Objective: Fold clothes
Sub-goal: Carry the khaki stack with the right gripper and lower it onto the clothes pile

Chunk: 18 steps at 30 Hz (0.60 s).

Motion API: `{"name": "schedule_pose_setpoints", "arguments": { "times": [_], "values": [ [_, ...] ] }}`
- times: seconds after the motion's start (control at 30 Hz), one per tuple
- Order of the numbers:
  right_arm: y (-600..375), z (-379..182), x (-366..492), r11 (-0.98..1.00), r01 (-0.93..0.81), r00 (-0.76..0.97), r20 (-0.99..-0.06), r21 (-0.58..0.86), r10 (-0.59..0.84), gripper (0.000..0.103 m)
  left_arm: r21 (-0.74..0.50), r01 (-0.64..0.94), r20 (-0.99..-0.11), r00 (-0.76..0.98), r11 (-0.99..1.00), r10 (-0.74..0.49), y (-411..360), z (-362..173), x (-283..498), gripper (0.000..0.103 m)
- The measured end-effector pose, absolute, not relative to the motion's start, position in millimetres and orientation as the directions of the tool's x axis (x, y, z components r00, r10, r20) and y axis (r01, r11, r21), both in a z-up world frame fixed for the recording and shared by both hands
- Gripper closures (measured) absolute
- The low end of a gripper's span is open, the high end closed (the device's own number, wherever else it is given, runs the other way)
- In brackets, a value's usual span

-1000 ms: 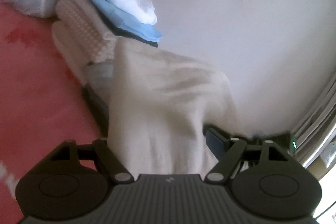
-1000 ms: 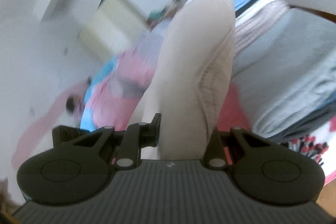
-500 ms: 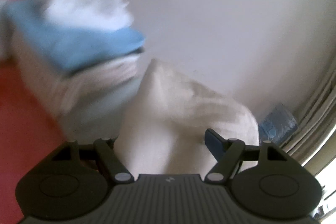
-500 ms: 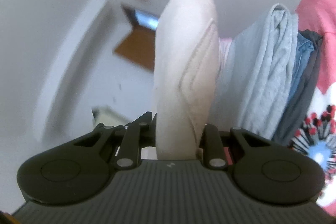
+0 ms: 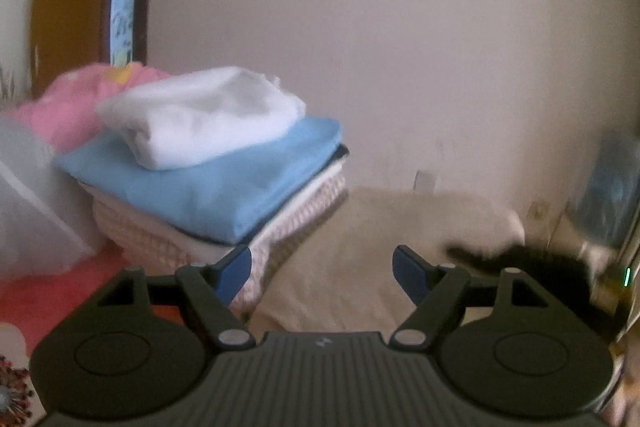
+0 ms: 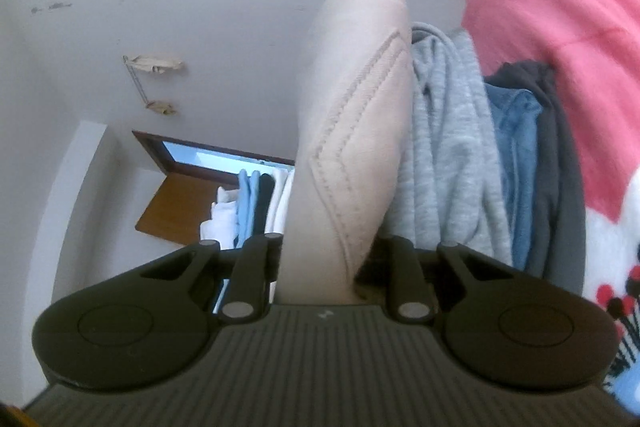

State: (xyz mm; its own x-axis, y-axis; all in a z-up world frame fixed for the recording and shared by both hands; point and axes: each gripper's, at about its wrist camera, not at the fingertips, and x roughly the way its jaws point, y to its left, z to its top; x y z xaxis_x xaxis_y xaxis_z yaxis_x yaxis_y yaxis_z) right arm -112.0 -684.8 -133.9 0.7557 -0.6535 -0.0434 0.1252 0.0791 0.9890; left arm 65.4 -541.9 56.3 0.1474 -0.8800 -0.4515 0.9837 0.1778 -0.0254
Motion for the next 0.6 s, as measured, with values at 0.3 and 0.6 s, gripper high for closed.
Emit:
{"name": "schedule_pose_setpoints", "arguments": {
  "times": [0.3, 0.6],
  "values": [
    [-730.2, -123.5, -100.0, 0.120, 0.120, 0.845, -0.038, 0.985, -0.533, 0.082, -0.034, 0.989, -0.442, 0.115, 0.144, -0.889, -546.8, 40.3, 36.9, 0.026],
    [-697.4, -121.4, -104.9, 0.099, 0.148, 0.809, -0.063, 0.984, -0.584, 0.079, -0.112, 0.963, -0.496, 0.159, 0.245, -0.854, -546.0, 36.5, 51.6, 0.031]
  ]
}}
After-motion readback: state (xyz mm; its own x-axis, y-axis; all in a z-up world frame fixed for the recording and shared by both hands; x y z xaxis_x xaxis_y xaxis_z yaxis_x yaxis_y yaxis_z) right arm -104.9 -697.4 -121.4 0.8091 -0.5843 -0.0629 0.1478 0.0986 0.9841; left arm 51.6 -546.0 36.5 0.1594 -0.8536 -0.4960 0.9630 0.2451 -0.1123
